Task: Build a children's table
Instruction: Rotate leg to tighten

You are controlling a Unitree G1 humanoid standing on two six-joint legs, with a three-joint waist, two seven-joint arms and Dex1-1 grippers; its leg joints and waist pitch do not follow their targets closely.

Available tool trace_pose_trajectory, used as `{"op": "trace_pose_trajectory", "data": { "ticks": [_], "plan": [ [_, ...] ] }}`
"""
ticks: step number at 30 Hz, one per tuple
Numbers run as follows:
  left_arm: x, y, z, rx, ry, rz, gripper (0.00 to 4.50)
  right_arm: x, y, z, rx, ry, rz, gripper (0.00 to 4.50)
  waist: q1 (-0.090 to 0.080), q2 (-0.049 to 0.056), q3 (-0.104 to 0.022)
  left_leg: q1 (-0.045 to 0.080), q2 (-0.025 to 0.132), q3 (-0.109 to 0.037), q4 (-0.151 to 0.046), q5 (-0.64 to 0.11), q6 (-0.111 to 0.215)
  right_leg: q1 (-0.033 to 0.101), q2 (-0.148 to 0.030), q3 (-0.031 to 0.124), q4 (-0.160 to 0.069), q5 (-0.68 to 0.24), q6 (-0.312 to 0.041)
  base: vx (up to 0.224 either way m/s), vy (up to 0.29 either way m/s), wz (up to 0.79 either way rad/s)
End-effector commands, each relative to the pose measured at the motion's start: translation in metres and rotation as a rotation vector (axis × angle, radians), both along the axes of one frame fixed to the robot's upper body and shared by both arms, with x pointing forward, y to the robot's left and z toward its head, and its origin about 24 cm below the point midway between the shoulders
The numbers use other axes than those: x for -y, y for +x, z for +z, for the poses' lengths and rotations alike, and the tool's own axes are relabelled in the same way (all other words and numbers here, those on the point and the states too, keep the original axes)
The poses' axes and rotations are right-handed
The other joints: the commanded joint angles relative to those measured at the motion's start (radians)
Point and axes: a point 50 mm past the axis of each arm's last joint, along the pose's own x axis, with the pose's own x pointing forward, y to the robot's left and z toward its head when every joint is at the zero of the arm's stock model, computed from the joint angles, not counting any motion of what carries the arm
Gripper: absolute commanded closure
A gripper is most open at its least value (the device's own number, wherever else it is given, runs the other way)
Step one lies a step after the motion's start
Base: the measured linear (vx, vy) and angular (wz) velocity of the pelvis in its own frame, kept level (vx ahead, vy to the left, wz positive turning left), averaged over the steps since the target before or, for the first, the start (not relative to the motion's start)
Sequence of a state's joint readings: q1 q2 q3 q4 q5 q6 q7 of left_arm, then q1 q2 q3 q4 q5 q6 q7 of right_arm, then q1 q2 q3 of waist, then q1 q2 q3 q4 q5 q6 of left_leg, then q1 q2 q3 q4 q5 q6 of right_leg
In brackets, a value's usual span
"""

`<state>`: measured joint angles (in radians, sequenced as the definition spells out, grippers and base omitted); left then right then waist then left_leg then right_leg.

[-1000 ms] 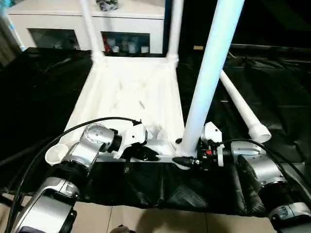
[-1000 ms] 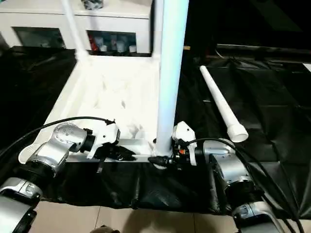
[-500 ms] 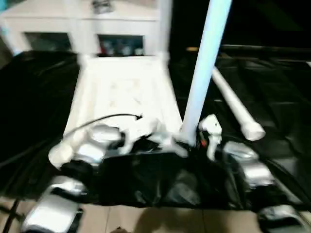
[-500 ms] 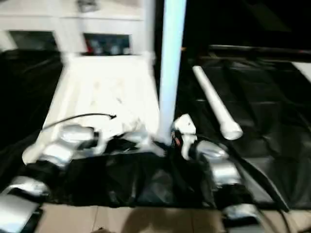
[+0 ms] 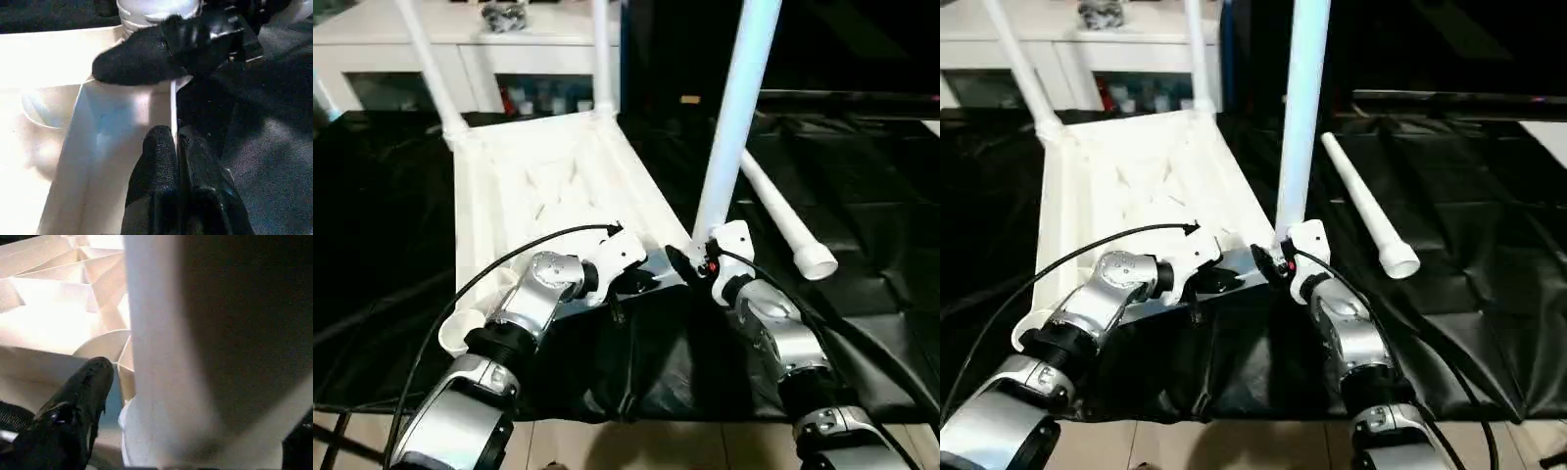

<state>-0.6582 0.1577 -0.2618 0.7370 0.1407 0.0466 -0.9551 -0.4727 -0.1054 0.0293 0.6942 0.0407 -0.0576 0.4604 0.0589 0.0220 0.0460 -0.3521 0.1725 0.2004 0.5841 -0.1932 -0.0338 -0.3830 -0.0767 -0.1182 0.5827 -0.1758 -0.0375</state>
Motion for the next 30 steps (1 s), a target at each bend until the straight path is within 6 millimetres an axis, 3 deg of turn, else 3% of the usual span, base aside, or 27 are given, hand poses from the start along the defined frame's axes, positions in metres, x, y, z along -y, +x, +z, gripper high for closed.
{"op": "trace_pose_trajectory", "data": {
  "ticks": [1, 3, 5, 6, 7, 9, 13, 17, 22, 30],
  "plan": [
    [0.018, -0.012, 0.002, 0.000, -0.067, -0.138, 4.50, -0.013, -0.004, -0.003, -0.007, -0.036, 0.131, 0.40, 0.004, -0.012, -0.058, 0.001, 0.070, -0.036, -0.063, -0.180, 0.075, 0.047, -0.105, 0.072, -0.076, -0.273, -0.176, 0.000, 0.000, 0.00],
    [0.014, -0.014, 0.002, -0.003, -0.065, -0.164, 4.50, -0.007, -0.005, -0.001, 0.000, -0.045, 0.169, 0.40, 0.003, -0.010, -0.058, 0.000, 0.071, -0.035, -0.064, -0.179, 0.081, 0.046, -0.102, 0.073, -0.075, -0.272, -0.176, 0.000, 0.000, 0.00],
    [0.003, -0.018, 0.002, -0.021, -0.056, -0.226, 4.50, 0.003, -0.013, 0.004, -0.009, -0.032, 0.338, 0.40, 0.004, -0.011, -0.058, 0.000, 0.072, -0.035, -0.063, -0.176, 0.090, 0.047, -0.101, 0.072, -0.072, -0.265, -0.176, 0.000, 0.000, 0.00],
    [0.003, -0.018, 0.002, -0.021, -0.056, -0.226, 4.50, 0.003, -0.013, 0.004, -0.009, -0.032, 0.338, 0.40, 0.007, -0.011, -0.059, 0.000, 0.072, -0.034, -0.062, -0.176, 0.097, 0.049, -0.100, 0.071, -0.072, -0.257, -0.177, 0.000, 0.000, 0.00],
    [-0.006, -0.020, 0.002, -0.035, -0.043, -0.265, 4.50, 0.009, -0.022, 0.008, -0.031, -0.018, 0.482, 0.40, 0.009, -0.013, -0.058, -0.003, 0.073, -0.032, -0.061, -0.166, 0.112, 0.050, -0.094, 0.068, -0.070, -0.237, -0.182, 0.000, 0.000, 0.00],
    [-0.008, -0.021, 0.002, -0.038, -0.037, -0.276, 4.50, 0.011, -0.024, 0.009, -0.039, -0.020, 0.524, 0.40, 0.017, -0.010, -0.060, -0.001, 0.079, -0.032, -0.060, -0.160, 0.121, 0.045, -0.097, 0.070, -0.066, -0.224, -0.186, 0.000, 0.000, 0.00],
    [-0.023, -0.021, 0.003, -0.058, -0.006, -0.320, 4.50, 0.017, -0.033, 0.012, -0.078, -0.047, 0.690, 0.65, 0.030, -0.012, -0.057, 0.004, 0.077, -0.031, -0.061, -0.184, 0.096, 0.042, -0.100, 0.069, -0.074, -0.305, -0.170, 0.000, 0.000, 0.00],
    [-0.032, -0.024, 0.006, -0.084, 0.008, -0.376, 4.50, 0.021, -0.039, 0.012, -0.130, -0.076, 0.825, 0.98, 0.039, -0.011, -0.059, 0.012, 0.081, -0.030, -0.063, -0.191, 0.082, 0.035, -0.099, 0.072, -0.072, -0.287, -0.180, 0.000, 0.000, 0.00],
    [-0.036, -0.027, 0.006, -0.102, 0.020, -0.421, 4.50, 0.021, -0.042, 0.013, -0.152, -0.082, 0.882, 1.51, 0.046, -0.014, -0.060, 0.005, 0.083, -0.032, -0.063, -0.165, 0.083, 0.040, -0.103, 0.074, -0.064, -0.246, -0.191, 0.000, 0.000, 0.00],
    [-0.038, -0.026, 0.005, -0.108, 0.013, -0.400, 4.50, 0.015, -0.045, 0.012, -0.160, -0.031, 0.876, 1.73, 0.050, -0.013, -0.061, 0.004, 0.082, -0.033, -0.063, -0.153, 0.079, 0.041, -0.103, 0.073, -0.064, -0.251, -0.182, 0.000, 0.000, 0.00]
  ]
}}
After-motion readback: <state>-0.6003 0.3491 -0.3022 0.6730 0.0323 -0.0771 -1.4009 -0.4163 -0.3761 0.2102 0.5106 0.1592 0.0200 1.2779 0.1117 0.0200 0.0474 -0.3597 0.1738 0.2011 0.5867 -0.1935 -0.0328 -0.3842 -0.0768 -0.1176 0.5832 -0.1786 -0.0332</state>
